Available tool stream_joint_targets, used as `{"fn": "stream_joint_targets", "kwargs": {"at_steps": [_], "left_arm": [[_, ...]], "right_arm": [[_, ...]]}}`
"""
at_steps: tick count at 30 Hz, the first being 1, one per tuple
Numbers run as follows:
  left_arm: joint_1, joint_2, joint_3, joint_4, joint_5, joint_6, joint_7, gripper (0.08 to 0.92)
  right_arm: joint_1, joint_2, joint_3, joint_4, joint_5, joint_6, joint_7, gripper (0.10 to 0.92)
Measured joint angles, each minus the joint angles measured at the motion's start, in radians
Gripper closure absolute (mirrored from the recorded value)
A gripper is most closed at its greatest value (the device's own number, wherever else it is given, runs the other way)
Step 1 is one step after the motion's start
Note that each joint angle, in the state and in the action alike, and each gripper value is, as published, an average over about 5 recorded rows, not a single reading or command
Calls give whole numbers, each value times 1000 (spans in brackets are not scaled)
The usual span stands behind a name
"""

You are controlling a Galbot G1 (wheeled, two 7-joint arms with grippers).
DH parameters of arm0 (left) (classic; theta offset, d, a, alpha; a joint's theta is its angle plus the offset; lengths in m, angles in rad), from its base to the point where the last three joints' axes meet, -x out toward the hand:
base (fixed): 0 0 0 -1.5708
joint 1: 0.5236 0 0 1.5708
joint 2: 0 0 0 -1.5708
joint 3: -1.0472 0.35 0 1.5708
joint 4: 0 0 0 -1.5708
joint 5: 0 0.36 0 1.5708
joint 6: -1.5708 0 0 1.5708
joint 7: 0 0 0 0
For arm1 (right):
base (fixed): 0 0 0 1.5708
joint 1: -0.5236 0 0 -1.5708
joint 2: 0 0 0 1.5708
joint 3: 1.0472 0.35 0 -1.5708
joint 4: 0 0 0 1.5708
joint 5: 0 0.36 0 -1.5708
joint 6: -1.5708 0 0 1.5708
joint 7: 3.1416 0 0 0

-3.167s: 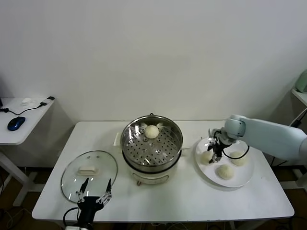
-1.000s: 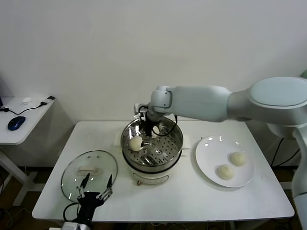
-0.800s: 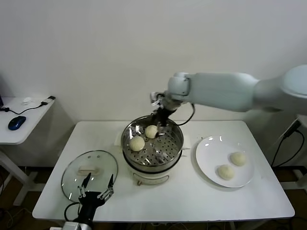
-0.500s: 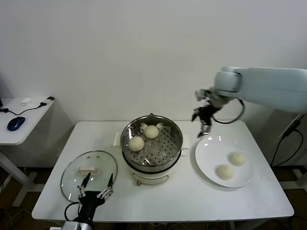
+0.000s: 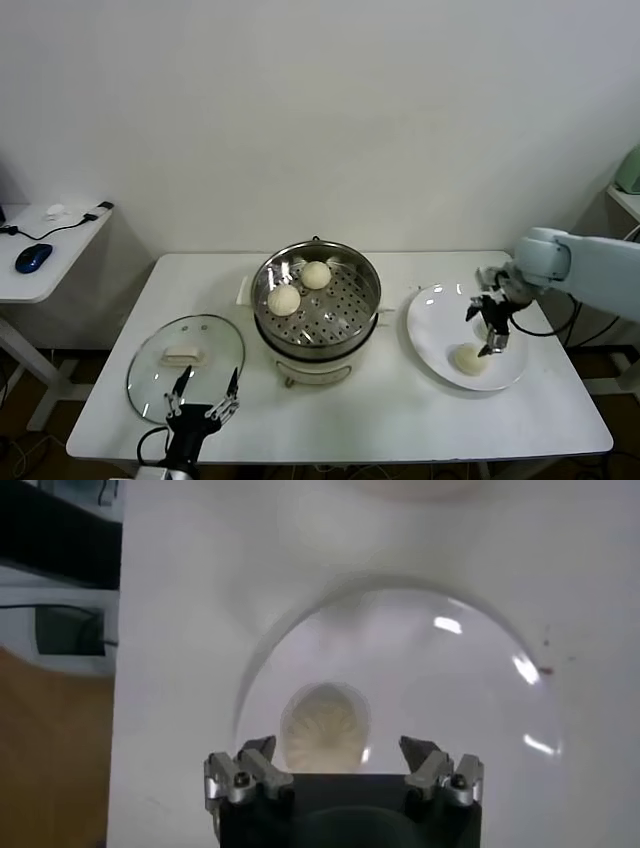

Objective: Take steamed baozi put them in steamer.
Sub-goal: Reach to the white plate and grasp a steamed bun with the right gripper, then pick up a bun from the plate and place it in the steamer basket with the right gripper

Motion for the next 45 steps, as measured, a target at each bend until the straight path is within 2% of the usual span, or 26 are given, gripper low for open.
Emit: {"fn": "stream_joint_targets", "kwargs": {"at_steps": [13,23,33,45], "left_arm": [[0,-2,-3,9,3,-3,3,177],[-1,-3,-2,6,4,-2,3,177],[9,-3,5,-23,8,3,2,177],[11,13,9,-37,6,2,2,177]], "right_arm": [[-184,17,134,-76,-73,-14,44,206],[-192,6,148,-67,-78,-9,39,347],[59,59,21,-59,-13,62,-47,355],[386,327,11,-24,45,284,-144,355]]}}
